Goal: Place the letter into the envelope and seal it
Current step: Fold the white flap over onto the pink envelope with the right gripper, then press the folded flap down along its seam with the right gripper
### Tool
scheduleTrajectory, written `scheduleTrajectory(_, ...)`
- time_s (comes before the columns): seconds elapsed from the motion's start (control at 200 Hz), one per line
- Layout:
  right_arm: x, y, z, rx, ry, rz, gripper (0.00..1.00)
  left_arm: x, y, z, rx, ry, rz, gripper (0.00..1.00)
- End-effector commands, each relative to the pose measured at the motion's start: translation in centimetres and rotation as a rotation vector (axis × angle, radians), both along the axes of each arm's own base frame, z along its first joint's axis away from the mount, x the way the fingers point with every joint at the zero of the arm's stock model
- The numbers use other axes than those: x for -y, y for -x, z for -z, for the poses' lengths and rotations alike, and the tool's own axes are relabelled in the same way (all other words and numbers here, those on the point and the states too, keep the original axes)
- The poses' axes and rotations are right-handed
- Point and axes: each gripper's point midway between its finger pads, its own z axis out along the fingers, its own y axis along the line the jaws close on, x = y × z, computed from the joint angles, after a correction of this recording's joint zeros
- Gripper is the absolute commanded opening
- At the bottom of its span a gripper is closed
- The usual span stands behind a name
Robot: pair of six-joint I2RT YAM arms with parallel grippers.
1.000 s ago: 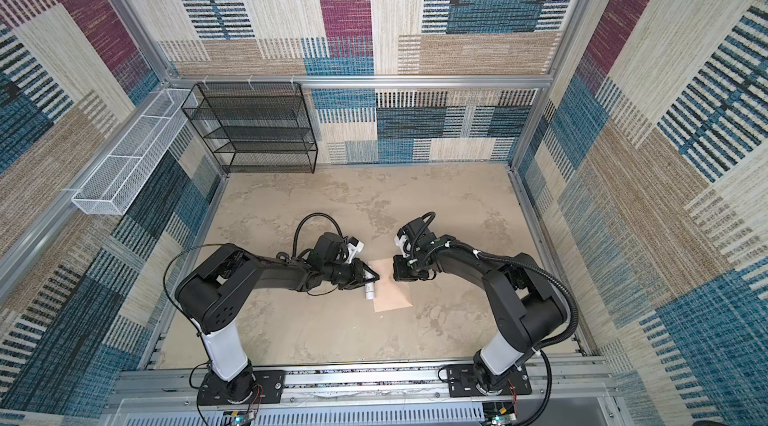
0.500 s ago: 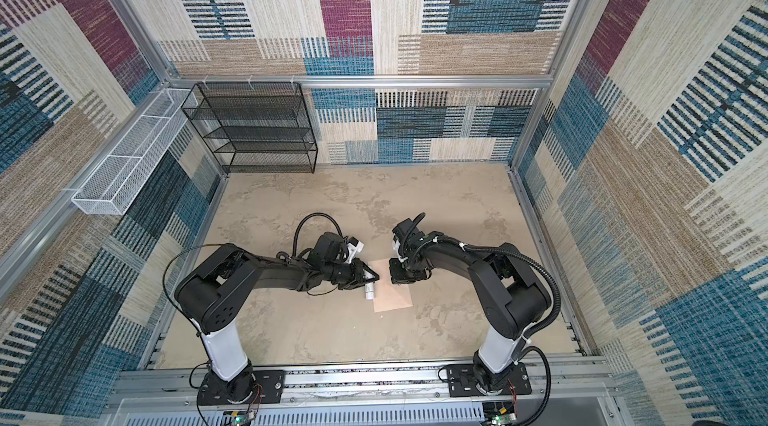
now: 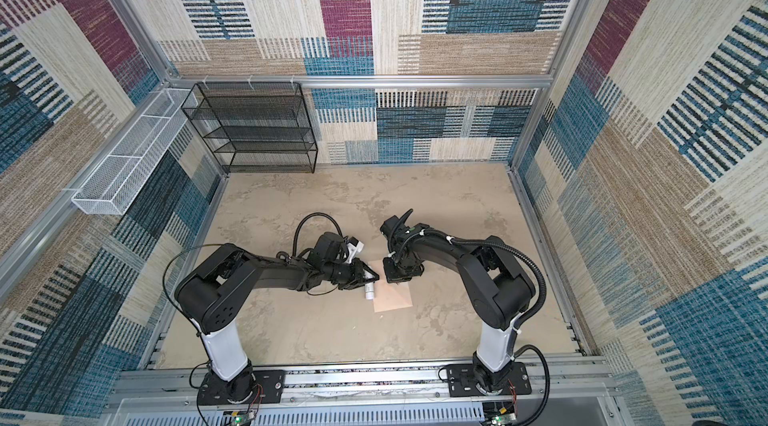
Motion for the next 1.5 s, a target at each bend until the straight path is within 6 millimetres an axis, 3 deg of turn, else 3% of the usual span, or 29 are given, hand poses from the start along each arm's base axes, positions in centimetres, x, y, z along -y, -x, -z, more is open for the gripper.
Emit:
scheduleTrajectory(0.0, 0.3, 0.8, 1.7, -0.028, 0.056, -0.01, 0.09, -0.4, 0.3, 0.1, -0.007, -0.022, -0.006, 0.07)
scheduleTrajectory(0.291, 0.0, 1.5, 3.2, -0.06, 0.118, -0.042, 0.13, -1.4, -0.2, -3.2, 0.055, 0.011, -0.021, 0.1)
scheduleTrajectory(0.826, -1.7, 2.7, 5.0, -0.094, 0.151, -0.084, 0.26, -8.6, 0.1, -8.0, 0.155, -0.044, -0.143, 0.12)
scheduleTrajectory(0.977, -2.2, 2.7, 5.0, -0.095, 0.139, -0.087, 0.28, -9.8, -0.2, -8.5, 0.185, -0.072, -0.182, 0.13)
scheduleTrajectory(1.498, -3.8, 1.8, 4.1, -0.073, 0.086, -0.092, 0.32, -10.1, 0.2, -8.4, 0.183, -0.073, -0.181, 0.13)
